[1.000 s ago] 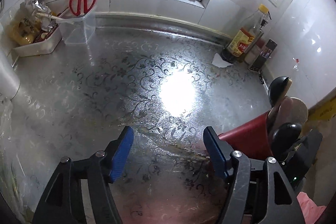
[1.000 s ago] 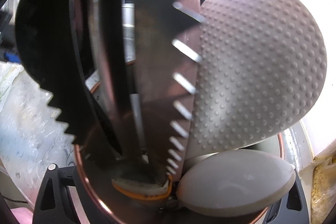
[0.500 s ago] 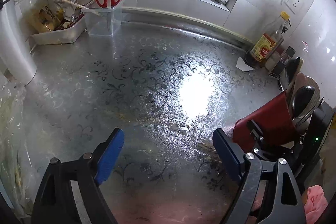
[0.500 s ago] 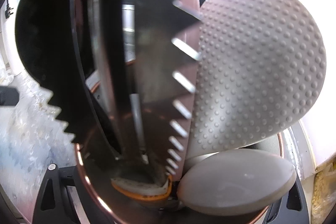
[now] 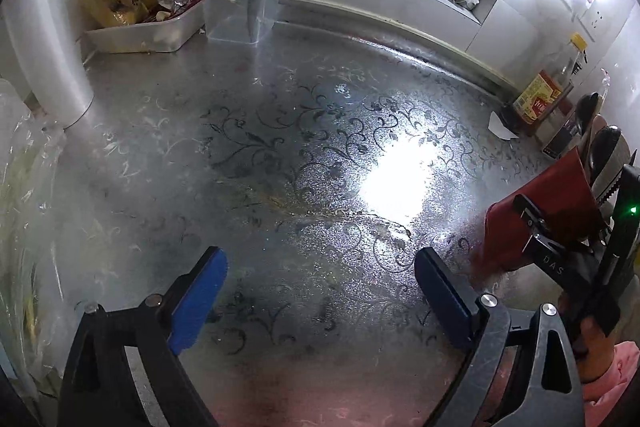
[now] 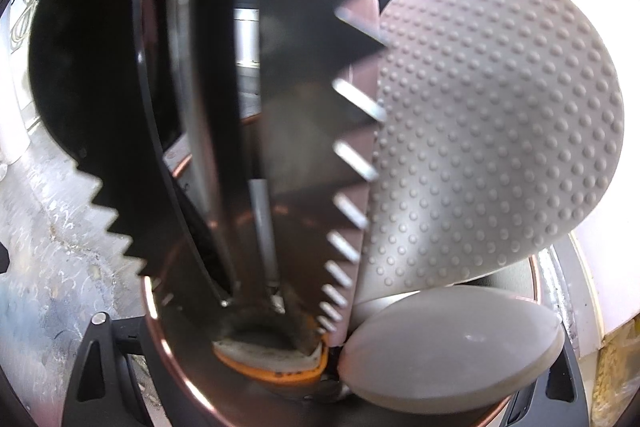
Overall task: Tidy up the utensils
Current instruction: 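Pull the left gripper back from the red holder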
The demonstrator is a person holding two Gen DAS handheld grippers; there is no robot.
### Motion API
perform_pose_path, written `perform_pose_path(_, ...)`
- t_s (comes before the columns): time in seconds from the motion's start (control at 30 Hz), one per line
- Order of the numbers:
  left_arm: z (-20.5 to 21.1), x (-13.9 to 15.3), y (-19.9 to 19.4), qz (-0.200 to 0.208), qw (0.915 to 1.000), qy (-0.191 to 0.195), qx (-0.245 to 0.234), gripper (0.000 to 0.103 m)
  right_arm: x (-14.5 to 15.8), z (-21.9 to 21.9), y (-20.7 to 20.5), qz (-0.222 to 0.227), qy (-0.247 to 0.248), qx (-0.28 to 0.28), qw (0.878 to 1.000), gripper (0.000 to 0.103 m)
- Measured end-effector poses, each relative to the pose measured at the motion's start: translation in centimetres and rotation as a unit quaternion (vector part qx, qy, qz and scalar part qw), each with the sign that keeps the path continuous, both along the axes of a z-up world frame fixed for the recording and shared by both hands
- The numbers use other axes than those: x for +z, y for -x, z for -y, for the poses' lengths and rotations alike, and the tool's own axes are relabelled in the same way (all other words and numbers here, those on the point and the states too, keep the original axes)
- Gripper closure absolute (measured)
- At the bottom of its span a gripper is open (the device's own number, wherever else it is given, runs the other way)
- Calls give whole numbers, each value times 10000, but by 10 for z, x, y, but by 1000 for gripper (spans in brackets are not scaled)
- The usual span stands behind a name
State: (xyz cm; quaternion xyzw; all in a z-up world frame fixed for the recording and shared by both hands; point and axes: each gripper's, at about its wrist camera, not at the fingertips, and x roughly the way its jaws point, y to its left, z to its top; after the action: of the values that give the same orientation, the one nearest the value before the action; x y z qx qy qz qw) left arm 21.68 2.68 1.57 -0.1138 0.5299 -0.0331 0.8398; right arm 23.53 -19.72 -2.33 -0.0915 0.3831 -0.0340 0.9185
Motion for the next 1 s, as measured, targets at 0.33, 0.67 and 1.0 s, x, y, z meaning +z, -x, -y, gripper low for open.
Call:
perform_pose_path(0.33, -10, -18, 1, 60, 10000, -10, -31, 8, 1, -7, 23, -236, -350, -187, 9989, 7)
perform_pose_path(0.67, -14, -29, -1, 362, 9992, 137, -88, 8, -1, -28, 62, -409, -525, -289, 9974, 0)
perform_pose_path(1.0, -7, -36, -4, 589, 9976, 212, -285, 8, 6, -38, 113, -167, -428, -595, 9972, 0)
